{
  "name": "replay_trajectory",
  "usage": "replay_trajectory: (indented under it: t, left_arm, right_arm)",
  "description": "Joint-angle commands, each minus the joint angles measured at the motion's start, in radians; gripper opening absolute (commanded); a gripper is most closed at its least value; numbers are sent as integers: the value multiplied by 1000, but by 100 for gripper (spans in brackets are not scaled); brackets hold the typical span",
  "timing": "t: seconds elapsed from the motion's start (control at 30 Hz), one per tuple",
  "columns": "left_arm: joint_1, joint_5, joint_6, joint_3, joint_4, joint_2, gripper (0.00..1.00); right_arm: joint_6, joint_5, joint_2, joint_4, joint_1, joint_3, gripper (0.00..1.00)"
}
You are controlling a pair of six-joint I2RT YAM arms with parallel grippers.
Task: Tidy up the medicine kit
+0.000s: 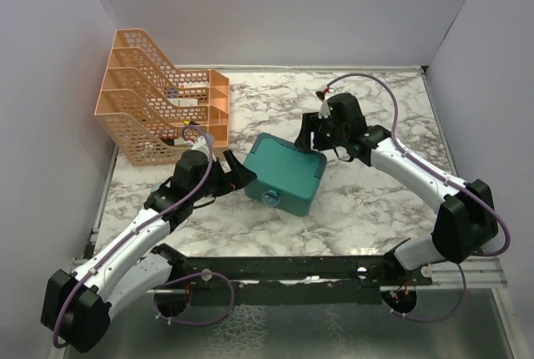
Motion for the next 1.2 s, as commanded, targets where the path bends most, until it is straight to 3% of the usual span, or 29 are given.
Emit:
replay_trajectory:
  t: [0.0, 0.07, 0.2, 0.3, 0.67, 0.83, 0.9, 1.1, 1.17]
  left_arm:
    - [4, 17, -70, 8, 140, 18, 84]
    - [3, 13, -70, 6, 175, 38, 78]
    - [3, 22, -59, 5, 245, 98, 56]
    - [4, 20, -20, 23, 257, 142, 50]
    - [7, 158, 135, 171, 310, 383, 45]
    - [12, 189, 170, 253, 302, 468, 44]
    - [16, 151, 187, 264, 275, 461, 49]
    - [29, 79, 151, 193, 226, 322, 98]
    - [29, 73, 112, 144, 242, 256, 99]
  right_arm:
    - [-40, -196, -15, 39, -8, -71, 61]
    - [-23, -229, -37, 36, -8, -110, 60]
    - [18, -292, -80, 36, -8, -186, 56]
    - [41, -323, -115, 26, -8, -226, 54]
    - [167, -391, -197, 54, -8, -344, 49]
    - [267, -339, -214, 84, -9, -376, 46]
    - [299, -289, -224, 84, -8, -385, 46]
    - [353, -193, -240, 70, -8, -386, 46]
    - [358, -189, -240, 74, -8, -389, 46]
